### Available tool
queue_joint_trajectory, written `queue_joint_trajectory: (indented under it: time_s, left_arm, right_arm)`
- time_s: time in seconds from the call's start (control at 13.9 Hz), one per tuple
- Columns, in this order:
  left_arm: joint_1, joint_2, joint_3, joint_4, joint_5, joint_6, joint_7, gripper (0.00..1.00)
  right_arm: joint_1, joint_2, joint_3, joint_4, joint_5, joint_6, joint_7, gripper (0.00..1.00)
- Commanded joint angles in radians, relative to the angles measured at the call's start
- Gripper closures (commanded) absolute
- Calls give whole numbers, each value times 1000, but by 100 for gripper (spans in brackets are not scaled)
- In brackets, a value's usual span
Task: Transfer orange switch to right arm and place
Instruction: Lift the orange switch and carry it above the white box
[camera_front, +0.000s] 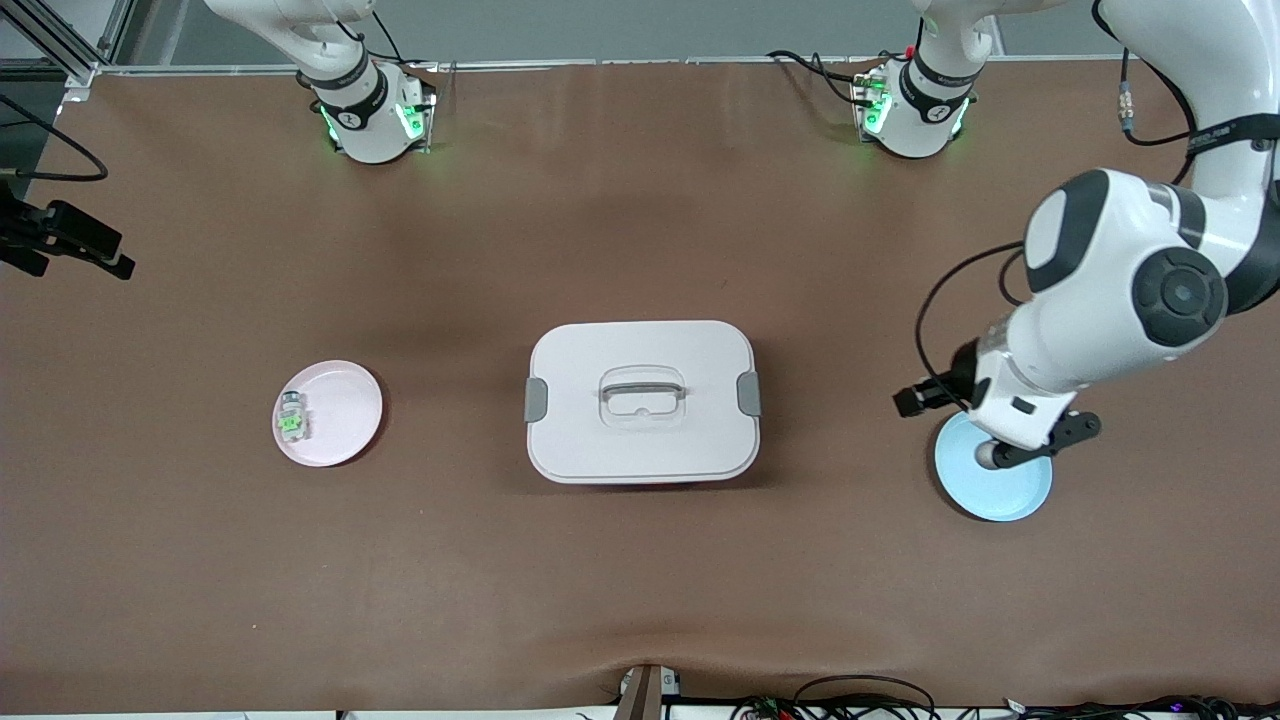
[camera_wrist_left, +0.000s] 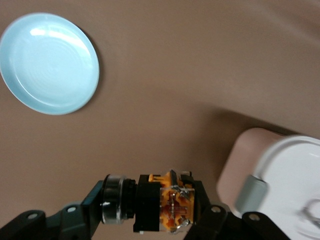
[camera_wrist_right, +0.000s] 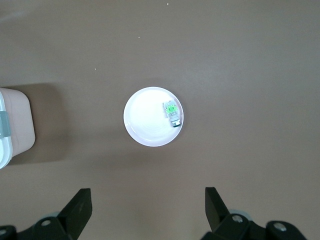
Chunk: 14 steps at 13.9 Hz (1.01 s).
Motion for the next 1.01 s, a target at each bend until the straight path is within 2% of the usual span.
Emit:
queue_joint_trajectory:
  time_s: [0.0,0.29,0.5,0.72,0.93]
  left_arm:
    - [-1,1,-73,25,-33,-28,-151,100]
    - [-16,14,-142,25,-79,-28,-324,100]
    - [-85,34,-146,47,-84,-26,-462,100]
    - [-156,66,-146,91,-139,-15,-614,100]
    - [-211,87,-146,117,-182,17,-725,100]
  right_arm:
    - [-2,-21,-1,-10,7,-4,7,0]
    - [-14,-18,-7,8,41,-4,4,0]
    - [-24,-14,-5,21,47,-4,4,0]
    - [-22,-9,-4,24,49,-39,-6,0]
    - [-19,-11,-4,21,109,-51,3,0]
